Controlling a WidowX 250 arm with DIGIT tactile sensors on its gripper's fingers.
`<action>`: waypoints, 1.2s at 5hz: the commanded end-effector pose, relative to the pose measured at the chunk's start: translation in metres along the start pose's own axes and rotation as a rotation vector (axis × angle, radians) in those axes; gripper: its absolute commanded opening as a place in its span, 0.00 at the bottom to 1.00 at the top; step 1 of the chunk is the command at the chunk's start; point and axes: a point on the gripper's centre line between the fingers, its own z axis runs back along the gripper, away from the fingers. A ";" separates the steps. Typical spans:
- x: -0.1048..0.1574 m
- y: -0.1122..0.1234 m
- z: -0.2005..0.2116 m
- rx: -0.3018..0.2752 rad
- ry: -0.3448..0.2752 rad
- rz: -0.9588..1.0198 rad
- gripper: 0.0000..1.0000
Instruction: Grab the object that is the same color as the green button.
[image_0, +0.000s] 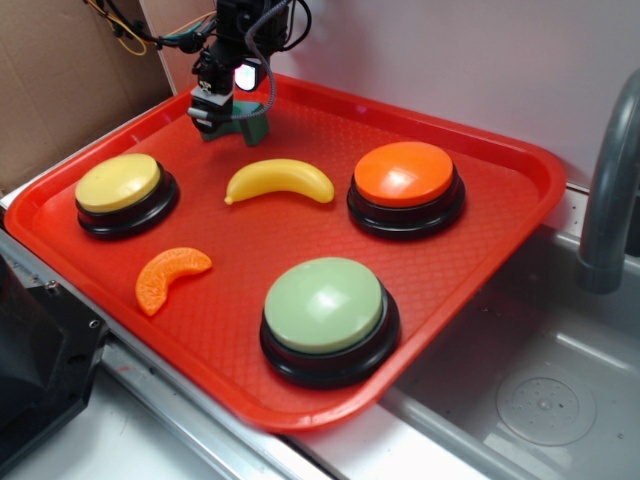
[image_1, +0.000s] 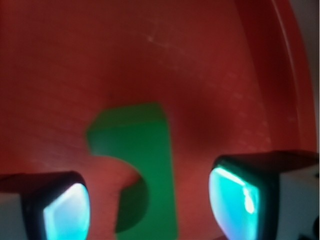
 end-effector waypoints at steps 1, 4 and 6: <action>0.015 0.008 -0.007 -0.012 -0.008 -0.017 1.00; 0.016 0.004 -0.015 -0.085 -0.110 0.170 0.00; 0.004 -0.020 0.018 -0.063 -0.141 0.620 0.00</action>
